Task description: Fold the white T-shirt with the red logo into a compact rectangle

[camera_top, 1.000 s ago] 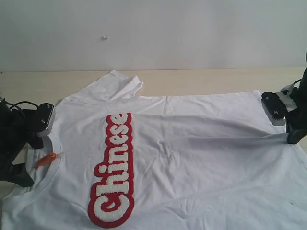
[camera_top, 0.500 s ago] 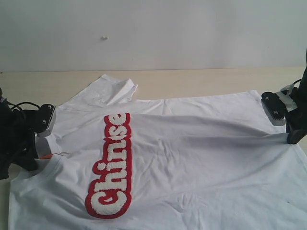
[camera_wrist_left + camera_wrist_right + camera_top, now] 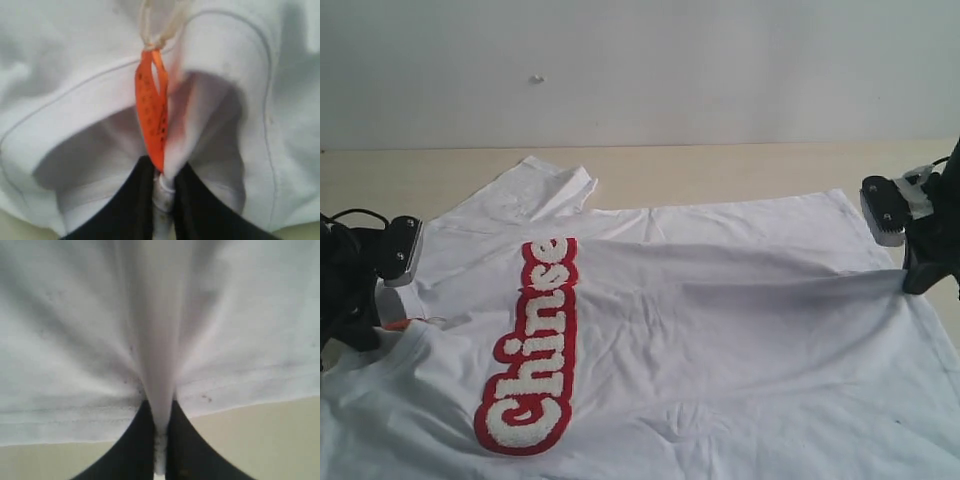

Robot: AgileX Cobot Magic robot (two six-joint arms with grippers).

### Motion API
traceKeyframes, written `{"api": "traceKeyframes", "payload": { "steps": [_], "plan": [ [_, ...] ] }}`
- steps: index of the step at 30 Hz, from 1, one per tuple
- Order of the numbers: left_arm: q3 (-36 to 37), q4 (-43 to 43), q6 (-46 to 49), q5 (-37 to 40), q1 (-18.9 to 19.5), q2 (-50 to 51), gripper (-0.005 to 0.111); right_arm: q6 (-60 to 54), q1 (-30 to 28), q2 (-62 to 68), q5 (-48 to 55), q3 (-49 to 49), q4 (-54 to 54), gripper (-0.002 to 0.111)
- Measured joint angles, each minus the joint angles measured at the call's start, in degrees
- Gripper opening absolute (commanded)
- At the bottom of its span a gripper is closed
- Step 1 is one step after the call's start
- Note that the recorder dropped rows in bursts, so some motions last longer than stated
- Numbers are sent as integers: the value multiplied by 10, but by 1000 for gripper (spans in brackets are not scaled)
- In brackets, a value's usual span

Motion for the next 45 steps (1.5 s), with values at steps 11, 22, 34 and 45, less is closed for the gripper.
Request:
{"api": "traceKeyframes", "payload": {
  "steps": [11,22,34,45],
  "plan": [
    [0,7,-43,-12,0,-110,0,6,0,-94,12,0,72,0],
    [1,79,-218,-38,0,-219,0,21,0,-216,64,0,144,0],
    [1,109,-377,-61,0,-379,0,71,0,-372,100,0,163,0],
    [1,184,-481,-19,0,-528,0,149,0,-486,97,0,211,0]
  ]
}}
